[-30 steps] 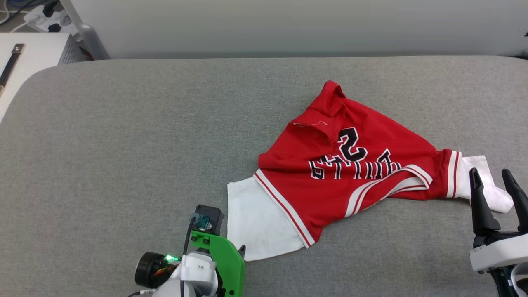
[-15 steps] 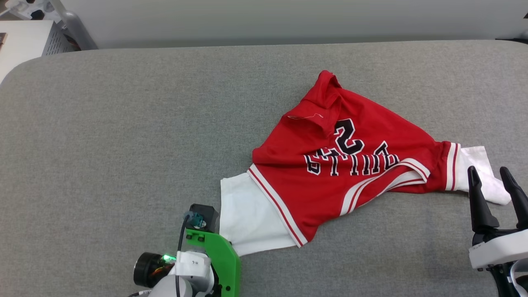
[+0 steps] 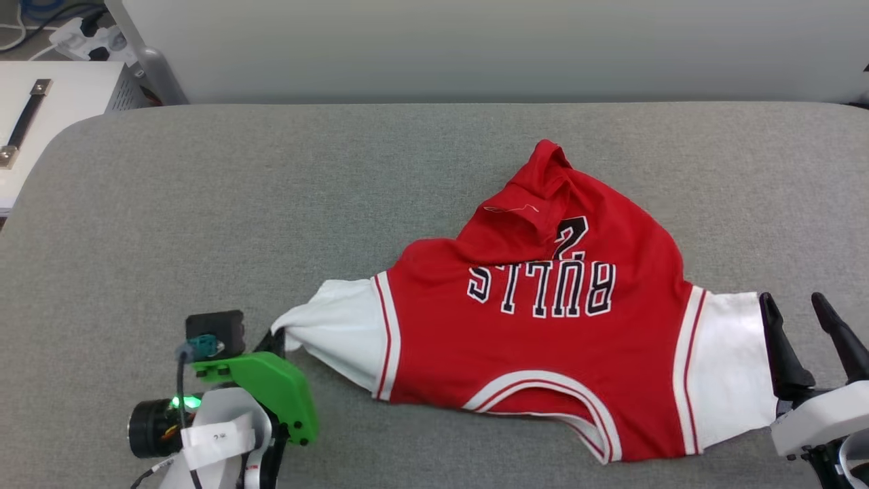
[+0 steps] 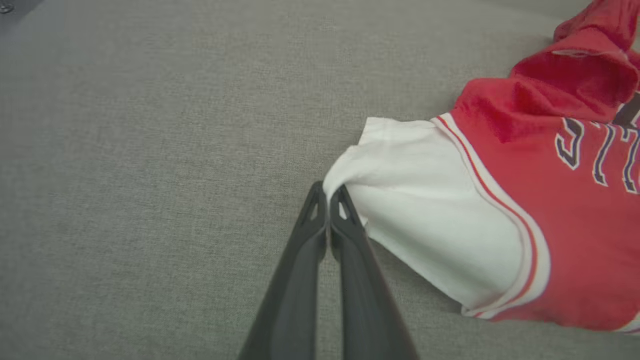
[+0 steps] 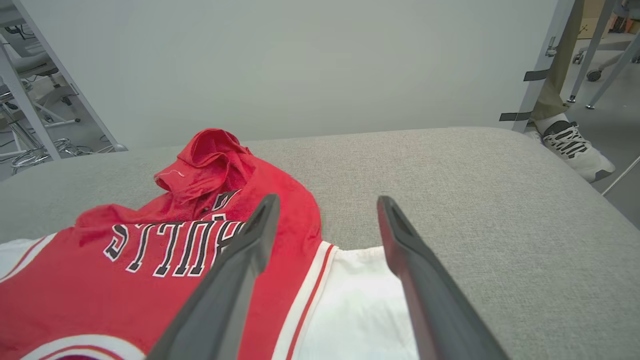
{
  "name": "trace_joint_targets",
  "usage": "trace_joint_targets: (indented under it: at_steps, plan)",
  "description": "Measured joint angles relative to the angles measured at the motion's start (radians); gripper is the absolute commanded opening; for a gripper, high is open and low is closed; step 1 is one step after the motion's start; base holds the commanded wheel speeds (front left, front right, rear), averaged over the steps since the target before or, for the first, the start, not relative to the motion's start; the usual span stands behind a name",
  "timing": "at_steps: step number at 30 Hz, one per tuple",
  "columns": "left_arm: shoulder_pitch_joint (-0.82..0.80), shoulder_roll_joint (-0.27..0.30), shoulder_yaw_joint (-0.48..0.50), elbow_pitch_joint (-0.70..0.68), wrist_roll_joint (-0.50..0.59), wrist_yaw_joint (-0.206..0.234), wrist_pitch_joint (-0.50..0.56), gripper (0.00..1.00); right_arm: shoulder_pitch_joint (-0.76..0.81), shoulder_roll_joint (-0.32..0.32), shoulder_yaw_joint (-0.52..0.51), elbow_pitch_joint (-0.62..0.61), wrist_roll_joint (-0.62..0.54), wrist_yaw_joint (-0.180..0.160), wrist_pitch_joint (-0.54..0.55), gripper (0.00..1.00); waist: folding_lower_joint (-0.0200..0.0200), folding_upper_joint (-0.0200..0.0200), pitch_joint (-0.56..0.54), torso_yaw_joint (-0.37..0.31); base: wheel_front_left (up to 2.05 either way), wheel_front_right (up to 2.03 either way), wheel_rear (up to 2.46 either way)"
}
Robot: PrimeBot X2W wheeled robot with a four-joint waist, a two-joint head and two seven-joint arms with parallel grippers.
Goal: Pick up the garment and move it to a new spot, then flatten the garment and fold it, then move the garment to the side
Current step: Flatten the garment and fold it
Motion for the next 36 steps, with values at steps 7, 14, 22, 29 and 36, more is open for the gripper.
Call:
trace_joint_targets:
  at_steps: [7,14,22,29,36]
  plan:
    - [0.041,0.007,0.019,-0.025,-0.031,0.011,-0.012,0.00,0.060,-0.008,-0.033,0.017,0.001,0.000,0.206,1.00,0.0000,0.0000,-0.017,0.013,0.00,0.00,0.00]
    - [0.069,0.013,0.018,-0.057,-0.048,0.006,0.004,0.00,0.081,0.034,-0.164,-0.041,-0.005,0.000,0.523,1.00,0.0000,0.0000,-0.005,0.018,0.00,0.00,0.00]
    - [0.069,0.029,0.019,-0.129,-0.059,0.002,0.024,0.00,0.059,0.058,-0.255,-0.136,-0.109,0.000,0.843,1.00,0.0000,0.0000,0.023,0.032,0.00,0.00,0.00]
    - [0.068,0.035,0.006,-0.167,-0.062,-0.003,0.046,0.00,-0.010,0.068,-0.268,-0.077,-0.132,0.000,0.932,1.00,0.0000,0.0000,0.053,0.053,0.00,0.00,0.00]
    - [0.067,0.036,-0.008,-0.184,-0.074,-0.017,0.058,0.00,-0.033,0.062,-0.268,0.023,-0.144,0.000,0.907,1.00,0.0000,0.0000,0.080,0.078,0.00,0.00,0.00]
